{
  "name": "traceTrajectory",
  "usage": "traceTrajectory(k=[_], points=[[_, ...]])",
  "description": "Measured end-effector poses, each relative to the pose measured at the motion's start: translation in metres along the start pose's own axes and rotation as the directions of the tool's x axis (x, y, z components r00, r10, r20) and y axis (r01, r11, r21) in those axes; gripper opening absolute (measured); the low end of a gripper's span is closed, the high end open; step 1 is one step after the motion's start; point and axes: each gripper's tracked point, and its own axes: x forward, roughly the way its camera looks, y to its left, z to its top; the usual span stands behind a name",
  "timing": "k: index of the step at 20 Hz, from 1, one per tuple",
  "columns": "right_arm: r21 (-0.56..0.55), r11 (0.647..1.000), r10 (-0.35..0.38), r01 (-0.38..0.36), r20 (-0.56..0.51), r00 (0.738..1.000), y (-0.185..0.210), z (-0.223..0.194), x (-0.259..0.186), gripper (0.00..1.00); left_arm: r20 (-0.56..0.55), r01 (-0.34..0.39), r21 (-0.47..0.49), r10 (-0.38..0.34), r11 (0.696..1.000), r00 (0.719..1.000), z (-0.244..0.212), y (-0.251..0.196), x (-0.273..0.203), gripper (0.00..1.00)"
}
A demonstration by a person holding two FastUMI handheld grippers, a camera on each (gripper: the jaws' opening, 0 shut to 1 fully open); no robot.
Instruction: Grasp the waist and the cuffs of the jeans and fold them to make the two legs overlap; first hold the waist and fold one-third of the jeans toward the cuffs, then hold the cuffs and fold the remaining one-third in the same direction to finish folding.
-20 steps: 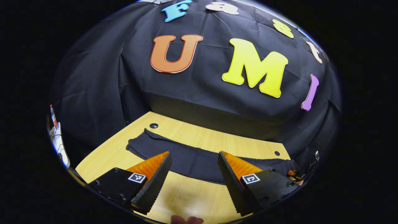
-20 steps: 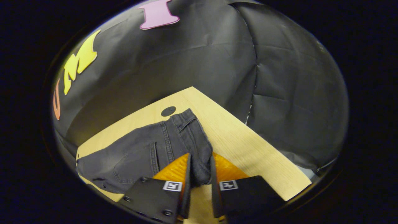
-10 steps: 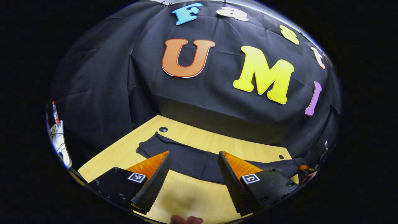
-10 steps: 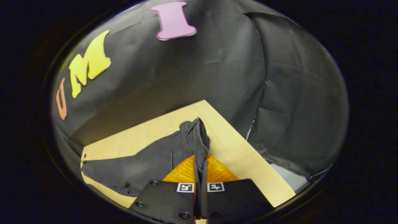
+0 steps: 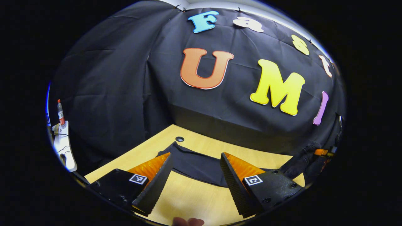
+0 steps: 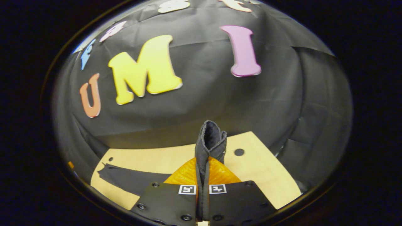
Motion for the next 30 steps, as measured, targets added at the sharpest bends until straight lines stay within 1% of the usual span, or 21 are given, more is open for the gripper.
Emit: traceTrajectory(k=[1,3,6,7,9,11,13,14,16,17,19,20,21,23,24,26,27,28,29,30], points=[[-0.007,0.999,0.031,-0.031,-0.002,1.000,0.029,-0.004,0.003,0.00,0.004,-0.012,-0.001,0.012,1.000,1.000,0.001,0.011,-0.003,0.96],[-0.042,0.995,0.091,-0.092,-0.017,0.996,0.093,-0.019,0.013,0.00,0.008,-0.033,-0.010,0.033,0.999,0.999,0.001,0.032,-0.012,0.96],[-0.113,0.978,0.171,-0.178,-0.072,0.983,0.169,-0.059,0.027,0.01,0.008,-0.085,-0.006,0.086,0.996,0.996,-0.002,0.070,-0.029,0.96],[-0.143,0.970,0.184,-0.196,-0.093,0.978,0.193,-0.078,0.036,0.01,0.008,-0.105,0.002,0.105,0.994,0.994,-0.002,0.082,-0.036,0.96],[-0.202,0.954,0.195,-0.221,-0.141,0.971,0.227,-0.118,0.054,0.01,-0.004,-0.135,-0.005,0.135,0.991,0.991,-0.010,0.105,-0.049,0.96],[-0.280,0.934,0.176,-0.223,-0.185,0.967,0.253,-0.162,0.072,0.01,-0.024,-0.157,-0.029,0.157,0.987,0.987,-0.020,0.121,-0.057,0.96],[-0.357,0.906,0.146,-0.228,-0.244,0.959,0.271,-0.208,0.092,0.01,-0.060,-0.167,-0.082,0.162,0.983,0.985,-0.029,0.128,-0.066,0.96],[-0.389,0.892,0.126,-0.231,-0.278,0.952,0.276,-0.232,0.100,0.00,-0.068,-0.176,-0.097,0.170,0.980,0.983,-0.031,0.133,-0.069,0.96],[-0.425,0.873,0.090,-0.239,-0.341,0.936,0.276,-0.272,0.112,0.01,-0.074,-0.198,-0.094,0.191,0.976,0.979,-0.034,0.146,-0.074,0.96],[-0.439,0.866,0.073,-0.239,-0.362,0.929,0.275,-0.285,0.116,0.01,-0.079,-0.205,-0.093,0.198,0.974,0.977,-0.035,0.151,-0.074,0.96],[-0.478,0.846,0.052,-0.236,-0.367,0.929,0.276,-0.293,0.121,0.01,-0.089,-0.211,-0.100,0.203,0.972,0.975,-0.038,0.158,-0.076,0.96],[-0.480,0.841,0.071,-0.251,-0.362,0.930,0.281,-0.293,0.120,0.01,-0.094,-0.213,-0.105,0.203,0.971,0.975,-0.039,0.159,-0.075,0.96],[-0.469,0.837,0.100,-0.283,-0.376,0.921,0.287,-0.298,0.120,0.08,-0.102,-0.211,-0.114,0.200,0.971,0.974,-0.041,0.160,-0.075,0.96],[-0.462,0.831,0.123,-0.310,-0.391,0.912,0.290,-0.297,0.113,0.36,-0.115,-0.200,-0.136,0.185,0.970,0.976,-0.045,0.159,-0.069,0.96],[-0.448,0.832,0.145,-0.327,-0.394,0.908,0.295,-0.296,0.110,0.33,-0.119,-0.192,-0.143,0.176,0.971,0.977,-0.048,0.156,-0.065,0.96],[-0.411,0.835,0.191,-0.365,-0.406,0.894,0.303,-0.291,0.097,0.61,-0.120,-0.177,-0.147,0.160,0.973,0.980,-0.048,0.153,-0.058,0.96],[-0.378,0.838,0.220,-0.393,-0.425,0.878,0.306,-0.291,0.087,0.75,-0.119,-0.166,-0.149,0.149,0.975,0.982,-0.045,0.150,-0.054,0.96],[-0.353,0.839,0.244,-0.414,-0.437,0.866,0.307,-0.289,0.075,0.82,-0.118,-0.155,-0.150,0.138,0.976,0.983,-0.046,0.147,-0.051,0.96],[-0.346,0.836,0.257,-0.425,-0.438,0.862,0.306,-0.283,0.066,0.89,-0.117,-0.146,-0.150,0.129,0.978,0.985,-0.045,0.144,-0.046,0.96],[-0.351,0.832,0.267,-0.430,-0.426,0.864,0.305,-0.275,0.057,0.92,-0.116,-0.138,-0.149,0.121,0.979,0.986,-0.045,0.141,-0.040,0.96]])
